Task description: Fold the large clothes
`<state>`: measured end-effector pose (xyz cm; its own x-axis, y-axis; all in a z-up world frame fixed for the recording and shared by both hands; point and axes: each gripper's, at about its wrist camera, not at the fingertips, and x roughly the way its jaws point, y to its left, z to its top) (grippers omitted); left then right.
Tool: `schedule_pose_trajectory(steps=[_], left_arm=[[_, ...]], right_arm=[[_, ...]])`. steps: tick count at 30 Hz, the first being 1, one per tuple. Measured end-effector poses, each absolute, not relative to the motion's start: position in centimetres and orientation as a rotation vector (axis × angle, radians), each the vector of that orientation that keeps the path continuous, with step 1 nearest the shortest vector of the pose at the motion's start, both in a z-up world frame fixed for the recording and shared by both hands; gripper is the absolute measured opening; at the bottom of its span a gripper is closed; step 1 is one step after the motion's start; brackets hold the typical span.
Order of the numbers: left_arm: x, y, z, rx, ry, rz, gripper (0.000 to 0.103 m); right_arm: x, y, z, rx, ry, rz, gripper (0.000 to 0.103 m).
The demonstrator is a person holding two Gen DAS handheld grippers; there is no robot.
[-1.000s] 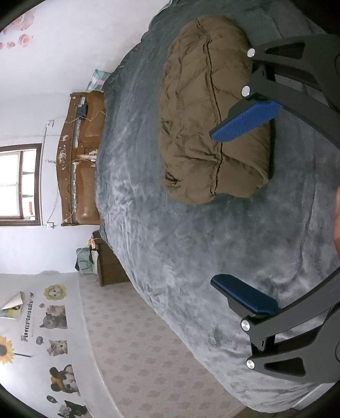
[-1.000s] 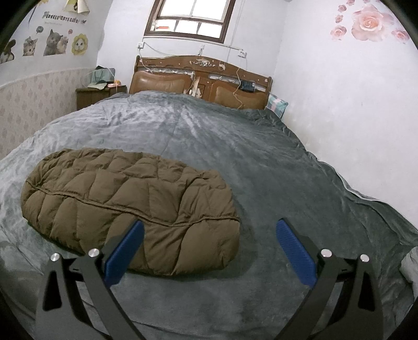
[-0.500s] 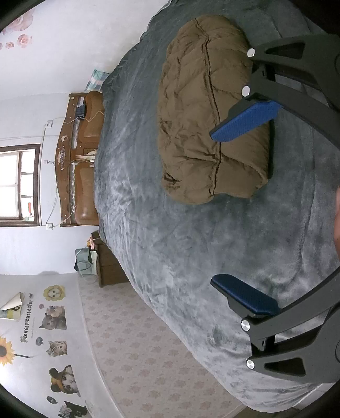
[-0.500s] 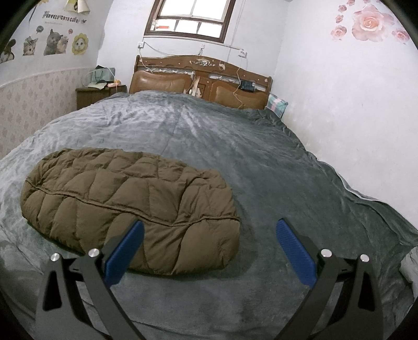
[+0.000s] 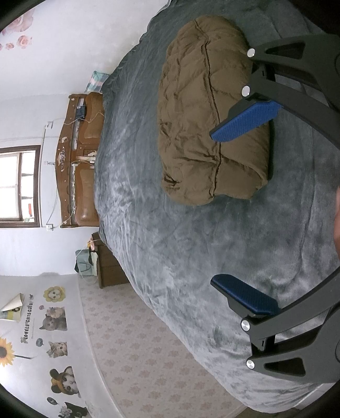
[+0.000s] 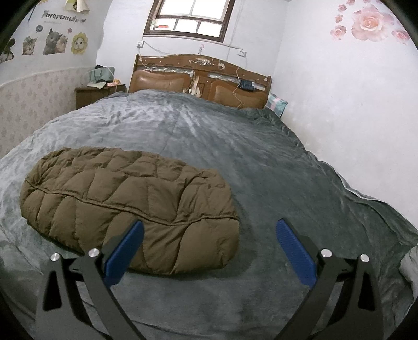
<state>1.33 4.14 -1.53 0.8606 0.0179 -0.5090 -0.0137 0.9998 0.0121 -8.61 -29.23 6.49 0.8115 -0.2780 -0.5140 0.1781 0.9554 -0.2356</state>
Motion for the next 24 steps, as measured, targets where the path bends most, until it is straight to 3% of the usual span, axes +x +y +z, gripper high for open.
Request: schedule_pose_trajectory(steps=[24], left_arm=[[1.52,4.54,-1.59,-0.014,0.528,0.000,0.100]], right_arm=[[-8.61,-29.50,6.47,-0.181,0.580,-0.241,0.101]])
